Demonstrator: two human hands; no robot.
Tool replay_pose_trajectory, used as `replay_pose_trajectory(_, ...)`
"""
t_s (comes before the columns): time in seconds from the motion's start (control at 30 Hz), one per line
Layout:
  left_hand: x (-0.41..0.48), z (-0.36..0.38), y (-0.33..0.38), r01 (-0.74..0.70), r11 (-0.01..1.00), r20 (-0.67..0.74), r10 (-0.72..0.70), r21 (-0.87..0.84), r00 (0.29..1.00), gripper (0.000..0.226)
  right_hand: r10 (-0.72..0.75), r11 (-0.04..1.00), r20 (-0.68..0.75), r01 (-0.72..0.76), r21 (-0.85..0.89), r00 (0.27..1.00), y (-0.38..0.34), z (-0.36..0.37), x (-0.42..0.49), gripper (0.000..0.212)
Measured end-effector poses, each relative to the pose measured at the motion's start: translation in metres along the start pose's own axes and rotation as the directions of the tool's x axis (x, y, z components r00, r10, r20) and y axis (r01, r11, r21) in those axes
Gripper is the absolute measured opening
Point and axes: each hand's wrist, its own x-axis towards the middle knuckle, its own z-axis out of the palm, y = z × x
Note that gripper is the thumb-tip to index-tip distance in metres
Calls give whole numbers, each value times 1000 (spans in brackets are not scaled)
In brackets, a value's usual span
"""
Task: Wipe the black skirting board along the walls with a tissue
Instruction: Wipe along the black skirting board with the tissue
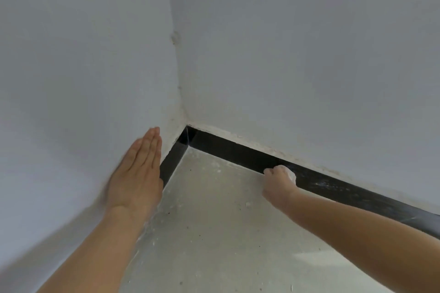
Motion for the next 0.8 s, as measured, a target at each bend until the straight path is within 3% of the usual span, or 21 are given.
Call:
replay_pose_trajectory(0.1, 2, 3, 4, 19, 1000, -2, -19, -18, 1000, 69, 10, 990, -55, -2, 138, 998, -6, -16, 7, 21)
replay_pose_trajectory(0.23, 1, 2, 6, 38, 999, -9, -38, -32, 999, 71, 71, 977, -321, -2, 211, 944, -1, -51, 29, 23)
replay_pose_trajectory(0.37, 0, 2, 4, 30, 999, -17, -31, -35, 999, 72, 67, 992, -452, -10, 128, 890, 7, -68, 55, 21)
replay_pose_trajectory(0.53, 3, 4, 10, 67, 997, -3, -67, -28, 998, 72, 14, 1000, -351, -20, -13, 936, 4, -45, 63, 21)
replay_pose_trajectory(0.8, 12, -11, 26, 178, 983, 17, -178, -48, 984, 80, 39, 998, -269, -25, 55, 962, 8, 49, 4, 21)
